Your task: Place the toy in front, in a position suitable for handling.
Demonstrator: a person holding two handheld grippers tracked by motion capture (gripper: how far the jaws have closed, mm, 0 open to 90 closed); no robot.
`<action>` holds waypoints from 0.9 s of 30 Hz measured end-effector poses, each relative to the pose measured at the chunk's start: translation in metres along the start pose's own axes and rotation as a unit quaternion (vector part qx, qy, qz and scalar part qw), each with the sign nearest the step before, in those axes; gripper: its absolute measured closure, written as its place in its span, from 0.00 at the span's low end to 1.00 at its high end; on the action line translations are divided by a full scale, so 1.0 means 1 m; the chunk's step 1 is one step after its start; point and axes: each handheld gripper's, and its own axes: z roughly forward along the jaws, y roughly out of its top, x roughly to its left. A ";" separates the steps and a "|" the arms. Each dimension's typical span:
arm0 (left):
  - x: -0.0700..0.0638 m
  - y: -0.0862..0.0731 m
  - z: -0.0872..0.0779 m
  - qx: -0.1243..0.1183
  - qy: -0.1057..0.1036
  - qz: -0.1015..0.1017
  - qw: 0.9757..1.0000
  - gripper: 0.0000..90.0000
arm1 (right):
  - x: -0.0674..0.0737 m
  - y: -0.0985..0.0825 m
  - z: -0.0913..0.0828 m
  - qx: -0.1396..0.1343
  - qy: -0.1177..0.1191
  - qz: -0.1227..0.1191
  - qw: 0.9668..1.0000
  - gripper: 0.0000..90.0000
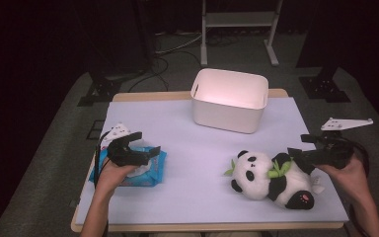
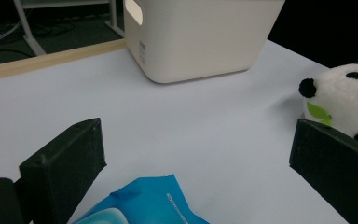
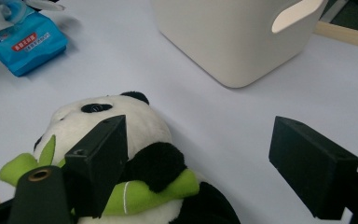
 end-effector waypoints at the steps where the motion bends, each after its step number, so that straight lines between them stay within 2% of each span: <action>1: 0.000 0.000 0.000 0.000 0.000 0.000 1.000 0.03 | 0.000 0.001 -0.001 0.002 0.002 -0.001 1.000 0.20; 8: 0.000 0.000 -0.004 -0.004 0.004 -0.001 1.000 0.03 | 0.008 0.008 -0.006 0.027 0.007 -0.021 0.999 0.20; 13: -0.002 0.001 -0.004 -0.005 0.001 0.000 1.000 0.03 | 0.013 0.013 -0.012 0.028 0.012 -0.029 0.999 0.20; 19: -0.004 0.001 -0.004 -0.007 -0.003 0.002 1.000 0.03 | 0.025 0.018 -0.019 0.033 0.034 -0.046 0.998 0.20; 24: -0.005 0.002 -0.004 -0.008 -0.003 0.003 1.000 0.03 | 0.033 0.019 -0.017 0.047 0.046 -0.063 0.996 0.20; 25: -0.005 0.002 -0.004 -0.007 -0.003 0.005 1.000 0.03 | 0.037 0.018 -0.014 0.057 0.056 -0.068 0.994 0.20; 27: -0.006 0.002 -0.004 -0.007 -0.004 0.005 1.000 0.03 | 0.038 0.018 -0.013 0.060 0.058 -0.068 0.994 0.20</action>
